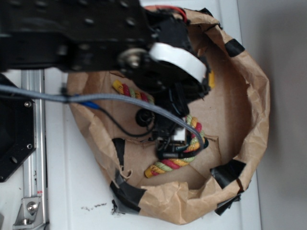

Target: Grab the yellow duck.

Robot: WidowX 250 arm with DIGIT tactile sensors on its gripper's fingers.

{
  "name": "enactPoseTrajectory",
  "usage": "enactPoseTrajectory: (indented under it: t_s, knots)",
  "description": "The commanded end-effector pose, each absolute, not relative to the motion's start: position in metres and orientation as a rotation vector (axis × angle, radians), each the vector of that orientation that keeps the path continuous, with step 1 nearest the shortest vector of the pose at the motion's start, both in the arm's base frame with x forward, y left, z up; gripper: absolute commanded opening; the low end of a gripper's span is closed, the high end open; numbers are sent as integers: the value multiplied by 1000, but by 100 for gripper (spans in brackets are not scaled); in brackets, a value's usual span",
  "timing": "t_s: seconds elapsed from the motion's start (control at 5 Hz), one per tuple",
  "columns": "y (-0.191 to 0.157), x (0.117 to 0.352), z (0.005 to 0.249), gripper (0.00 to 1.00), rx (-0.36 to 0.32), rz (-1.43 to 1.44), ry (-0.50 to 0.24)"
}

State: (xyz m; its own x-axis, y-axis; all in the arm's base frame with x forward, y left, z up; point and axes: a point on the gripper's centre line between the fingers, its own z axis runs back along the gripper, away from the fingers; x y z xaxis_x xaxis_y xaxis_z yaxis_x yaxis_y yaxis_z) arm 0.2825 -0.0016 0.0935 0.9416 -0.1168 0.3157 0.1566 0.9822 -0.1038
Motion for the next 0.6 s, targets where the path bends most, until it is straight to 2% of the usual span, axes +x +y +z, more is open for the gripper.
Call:
enactPoseTrajectory:
  t_s: [0.0,0.2,0.4]
  knots:
    - [0,294,112,100,-122,-136,-381]
    - [0,294,112,100,-122,-136,-381]
    - [8,312,96,100,-163,-137,-417]
